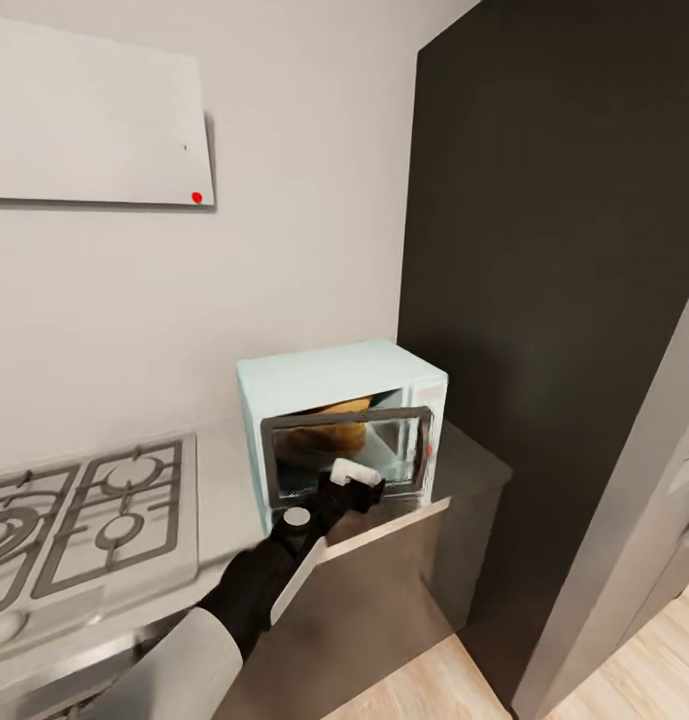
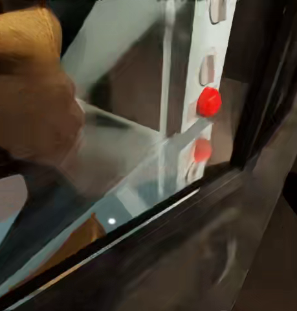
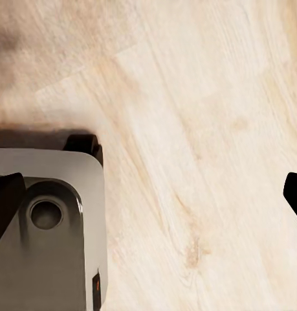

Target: In the kitchen, take the popcorn bag from the countertop, put it into the microwave, and heat it until the popcorn is cooked so the cooked popcorn ends up inside the bag.

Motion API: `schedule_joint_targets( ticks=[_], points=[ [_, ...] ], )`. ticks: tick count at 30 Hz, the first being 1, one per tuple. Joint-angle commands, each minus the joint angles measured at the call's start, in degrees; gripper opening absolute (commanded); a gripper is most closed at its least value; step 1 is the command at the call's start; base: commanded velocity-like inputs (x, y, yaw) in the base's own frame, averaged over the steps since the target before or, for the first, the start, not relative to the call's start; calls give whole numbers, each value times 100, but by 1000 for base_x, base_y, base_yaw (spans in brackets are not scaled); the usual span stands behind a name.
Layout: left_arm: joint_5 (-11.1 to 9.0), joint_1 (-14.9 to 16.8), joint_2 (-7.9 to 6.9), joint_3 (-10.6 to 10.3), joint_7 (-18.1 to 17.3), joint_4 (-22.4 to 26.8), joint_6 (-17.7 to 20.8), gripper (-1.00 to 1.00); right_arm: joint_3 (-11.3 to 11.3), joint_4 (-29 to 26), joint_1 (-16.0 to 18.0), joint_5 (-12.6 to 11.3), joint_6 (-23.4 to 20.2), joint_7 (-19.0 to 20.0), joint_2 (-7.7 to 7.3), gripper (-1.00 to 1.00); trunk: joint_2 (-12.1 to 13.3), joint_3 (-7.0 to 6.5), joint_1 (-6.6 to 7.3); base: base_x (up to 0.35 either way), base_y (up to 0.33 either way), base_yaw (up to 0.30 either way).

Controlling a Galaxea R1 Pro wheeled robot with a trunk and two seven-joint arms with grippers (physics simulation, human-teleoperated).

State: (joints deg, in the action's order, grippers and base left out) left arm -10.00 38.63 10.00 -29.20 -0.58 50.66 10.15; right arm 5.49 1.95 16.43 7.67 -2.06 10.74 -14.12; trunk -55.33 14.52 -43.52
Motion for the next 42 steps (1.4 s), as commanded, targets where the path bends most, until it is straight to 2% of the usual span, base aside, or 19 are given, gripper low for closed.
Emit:
schedule_joint_targets(
  ticks=[1, 7, 22, 39, 41, 42],
  points=[
    [-53, 4, 0, -1, -4, 5, 29, 100, 49, 7, 8, 59, -10, 15, -1, 100, -4, 7, -4, 314, 0, 0],
    [-55, 4, 0, -6, -4, 5, -10, 100, 49, 7, 6, 67, -14, 15, 3, 100, -4, 7, -4, 288, 0, 0],
    [-56, 4, 0, -10, 2, 168, -14, 100, 49, 7, 9, 68, -23, 15, 6, 100, -4, 7, -4, 57, 0, 0],
    [-70, 4, 0, -24, -13, 255, 65, 100, 49, 7, 8, 72, 9, 15, 6, 100, -4, 7, -4, -310, 0, 0],
    [-109, 4, 0, -24, -14, 250, 65, 100, 49, 7, 7, 75, 10, 15, 6, 100, -4, 7, -4, -346, 0, 0],
    [-198, 4, 0, -24, -16, 237, 66, 100, 49, 7, 8, 75, 11, 15, 6, 100, -4, 7, -4, -346, 0, 0]
  ],
)
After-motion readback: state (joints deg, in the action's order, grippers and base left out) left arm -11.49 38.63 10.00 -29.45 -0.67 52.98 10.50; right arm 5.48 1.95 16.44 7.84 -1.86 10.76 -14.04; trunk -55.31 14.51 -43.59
